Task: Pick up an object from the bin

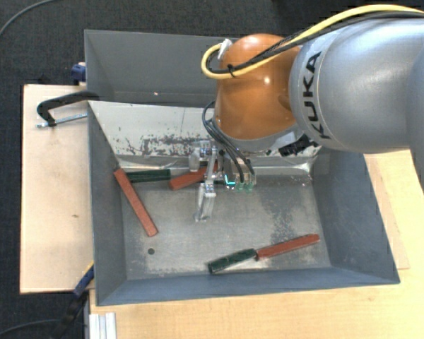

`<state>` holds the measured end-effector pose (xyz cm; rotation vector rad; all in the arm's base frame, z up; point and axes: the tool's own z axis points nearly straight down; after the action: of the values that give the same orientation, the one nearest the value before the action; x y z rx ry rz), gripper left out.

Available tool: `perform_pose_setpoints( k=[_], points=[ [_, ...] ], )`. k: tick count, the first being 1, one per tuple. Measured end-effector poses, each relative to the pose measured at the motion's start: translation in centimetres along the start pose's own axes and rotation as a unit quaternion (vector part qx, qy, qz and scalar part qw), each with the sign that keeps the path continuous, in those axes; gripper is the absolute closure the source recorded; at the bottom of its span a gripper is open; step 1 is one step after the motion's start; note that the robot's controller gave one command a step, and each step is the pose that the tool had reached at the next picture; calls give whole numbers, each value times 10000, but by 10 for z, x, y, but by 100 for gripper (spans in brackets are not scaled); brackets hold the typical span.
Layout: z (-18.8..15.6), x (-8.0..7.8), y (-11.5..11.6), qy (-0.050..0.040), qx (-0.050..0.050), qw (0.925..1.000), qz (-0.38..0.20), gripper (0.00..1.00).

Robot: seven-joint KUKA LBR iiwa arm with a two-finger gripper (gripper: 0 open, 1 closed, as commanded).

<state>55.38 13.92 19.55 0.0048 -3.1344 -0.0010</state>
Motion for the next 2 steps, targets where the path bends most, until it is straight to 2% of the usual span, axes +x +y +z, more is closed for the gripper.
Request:
perform_pose_setpoints(
  k=[1,2],
  points=[
    [17,6,-55,-24,12,10000,29,0],
    [120,-55,-83,-165,-22,9973,-721,0]
  ],
)
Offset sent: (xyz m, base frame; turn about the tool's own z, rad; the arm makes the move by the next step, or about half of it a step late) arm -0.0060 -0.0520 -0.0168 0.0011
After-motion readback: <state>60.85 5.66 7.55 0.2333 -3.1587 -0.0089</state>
